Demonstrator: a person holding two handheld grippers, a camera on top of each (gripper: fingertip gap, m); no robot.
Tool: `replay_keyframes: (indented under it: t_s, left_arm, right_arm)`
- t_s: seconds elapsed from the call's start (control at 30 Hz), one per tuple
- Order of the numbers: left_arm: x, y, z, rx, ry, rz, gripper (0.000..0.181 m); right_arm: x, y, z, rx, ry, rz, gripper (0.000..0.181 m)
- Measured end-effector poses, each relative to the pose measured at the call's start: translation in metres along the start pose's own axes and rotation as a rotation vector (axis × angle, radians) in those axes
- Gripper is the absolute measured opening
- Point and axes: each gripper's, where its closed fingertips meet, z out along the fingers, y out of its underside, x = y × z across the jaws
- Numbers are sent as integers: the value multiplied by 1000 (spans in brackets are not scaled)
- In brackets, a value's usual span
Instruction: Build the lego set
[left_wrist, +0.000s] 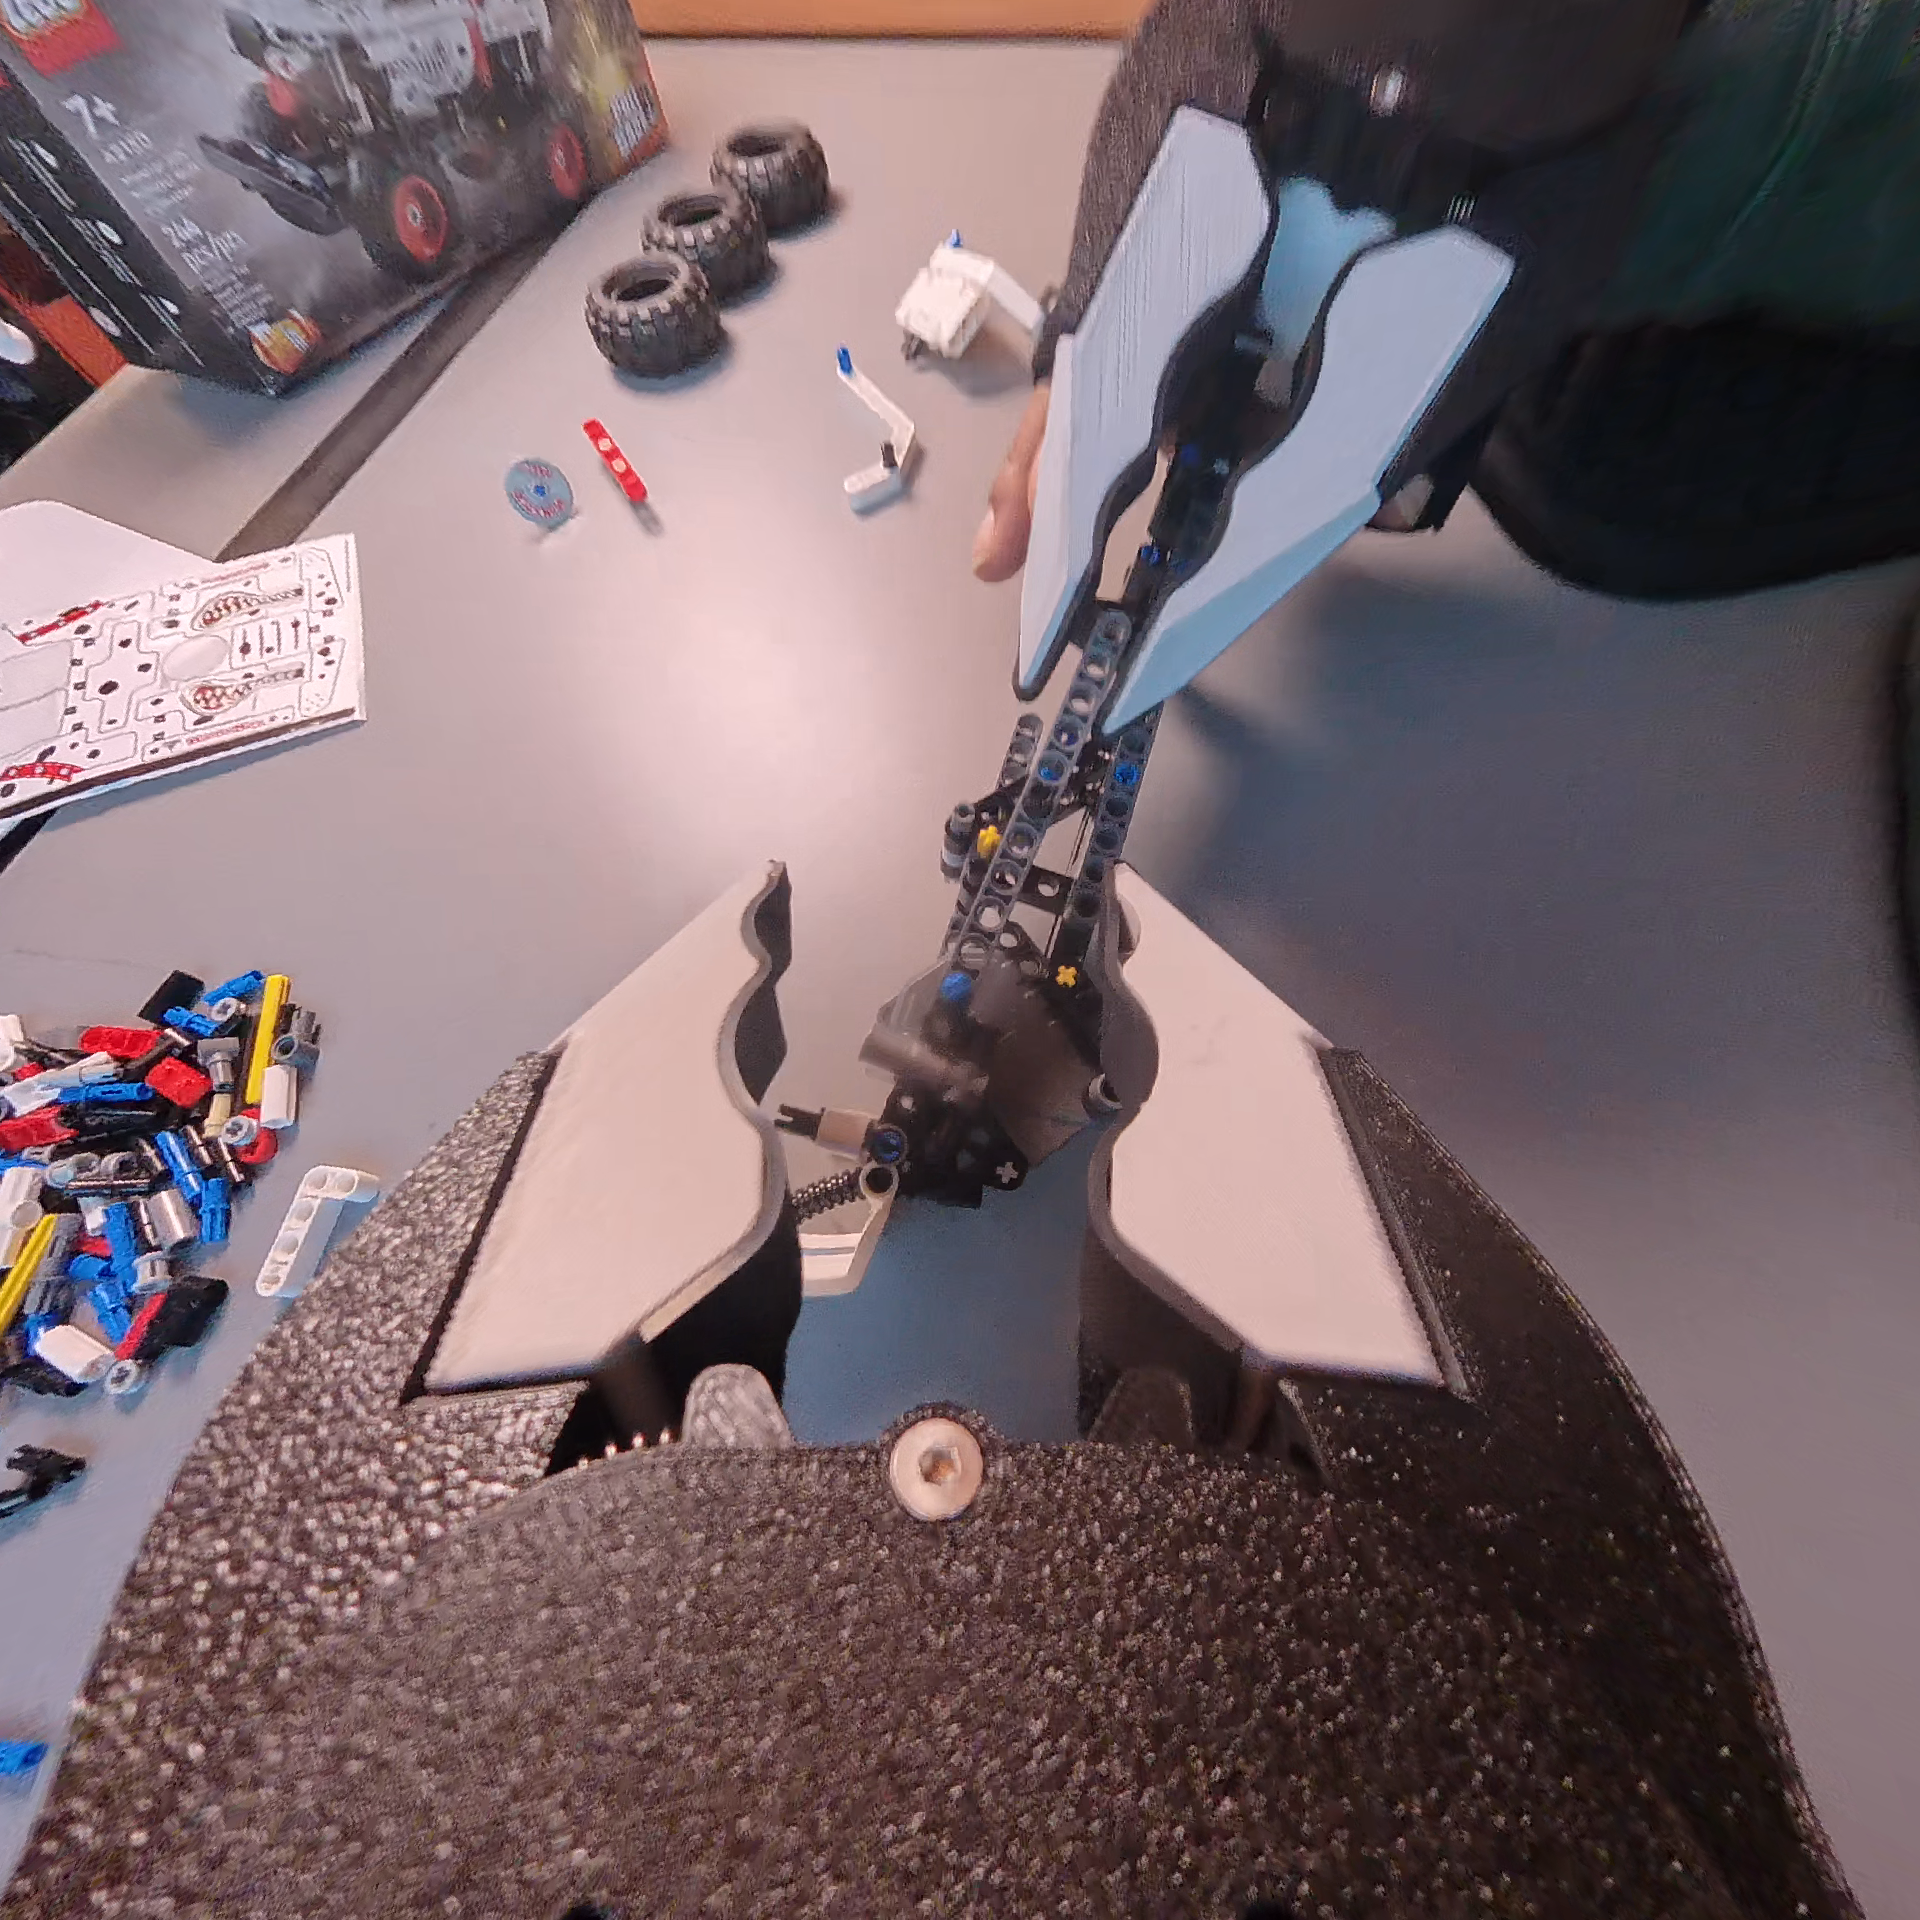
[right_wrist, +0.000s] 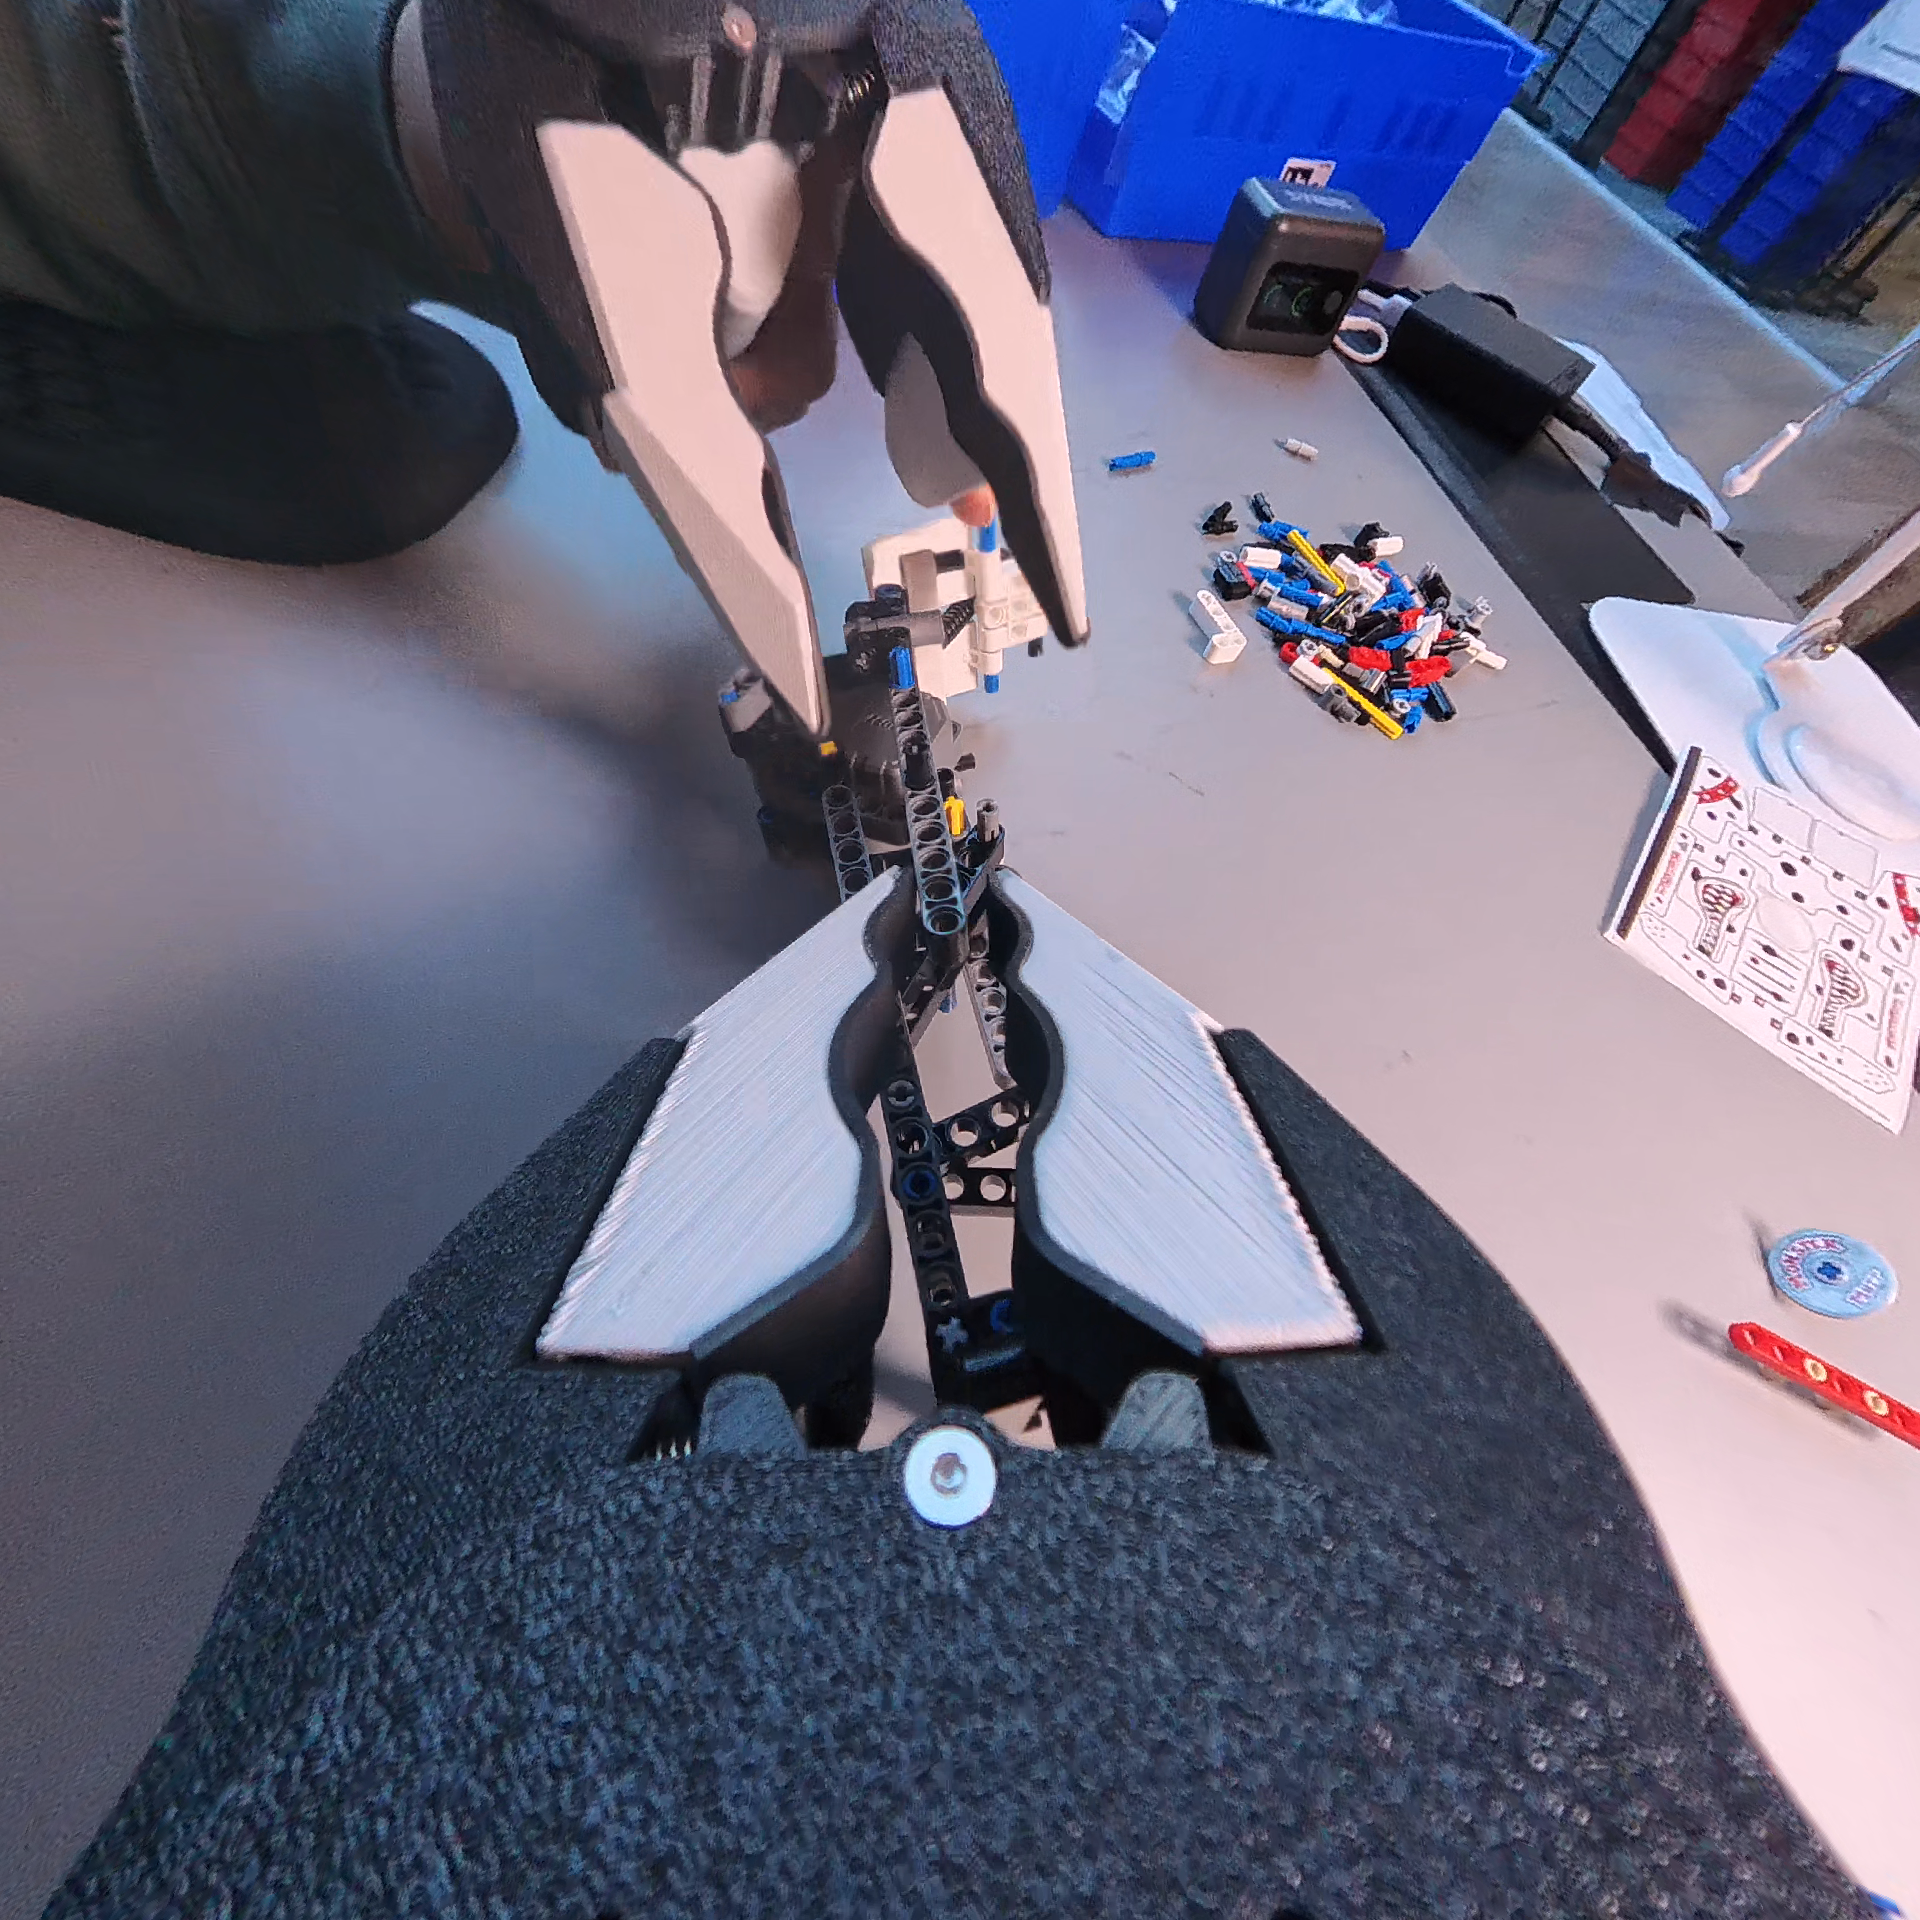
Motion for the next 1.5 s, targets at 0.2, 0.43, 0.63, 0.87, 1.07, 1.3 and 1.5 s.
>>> replay_keyframes:
  t_s: [0.2,0.43,0.63,0.87,1.07,1.3,1.5]
  left_arm:
    - [-31,-10,-36,173,-9,-200,71]
    - [-39,19,-55,202,88,-333,88]
    - [-20,41,-38,98,156,-271,106]
    - [-27,47,-24,40,44,-183,114]
    - [-24,58,-9,-36,18,-165,126]
    - [-15,54,0,-43,-4,-56,127]
    - [-14,50,-2,-28,-31,38,123]
  right_arm:
    - [1,0,0,24,-1,17,13]
    - [2,1,0,48,-8,44,14]
    - [2,1,0,61,-10,62,14]
    - [-2,2,2,72,-24,46,8]
    - [-8,0,1,95,-21,-62,7]
    - [-15,-1,-3,141,13,-277,7]
    - [-16,0,-5,162,7,-296,7]
